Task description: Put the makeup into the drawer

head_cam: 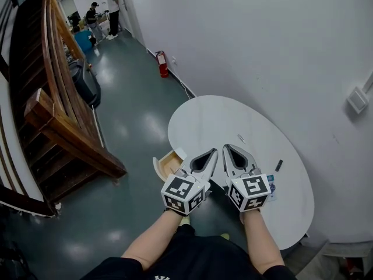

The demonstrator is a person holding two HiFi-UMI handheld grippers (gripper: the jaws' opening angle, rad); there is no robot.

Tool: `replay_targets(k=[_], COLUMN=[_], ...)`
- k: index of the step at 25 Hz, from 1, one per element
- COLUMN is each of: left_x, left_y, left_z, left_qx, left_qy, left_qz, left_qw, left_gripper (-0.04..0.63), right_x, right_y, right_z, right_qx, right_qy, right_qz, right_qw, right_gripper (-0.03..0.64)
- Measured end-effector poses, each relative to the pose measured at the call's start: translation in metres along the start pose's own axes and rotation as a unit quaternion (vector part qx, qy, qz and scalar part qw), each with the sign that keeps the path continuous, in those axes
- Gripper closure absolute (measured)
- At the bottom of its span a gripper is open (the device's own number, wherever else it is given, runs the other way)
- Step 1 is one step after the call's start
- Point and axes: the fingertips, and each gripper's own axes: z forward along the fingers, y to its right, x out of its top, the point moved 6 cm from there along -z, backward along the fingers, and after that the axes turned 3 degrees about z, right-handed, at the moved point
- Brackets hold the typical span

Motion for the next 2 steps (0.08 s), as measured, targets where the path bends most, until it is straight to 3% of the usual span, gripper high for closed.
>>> replay_targets(k=[2], left_x=[0.0013], left_y=[0.0008], left_z=[-0.0001], left_qx=[-0.002], left_qy=[0.001], left_qz=[0.001], left_qw=[1.0000], left_gripper=[0.586], right_x=[0.0008], right_y=[0.0000], right_z=[-0.0015], right_qx=[-0.004], right_qy=[0.000], right_qz=[0.000], right_qw=[1.000], right_gripper=[0.601])
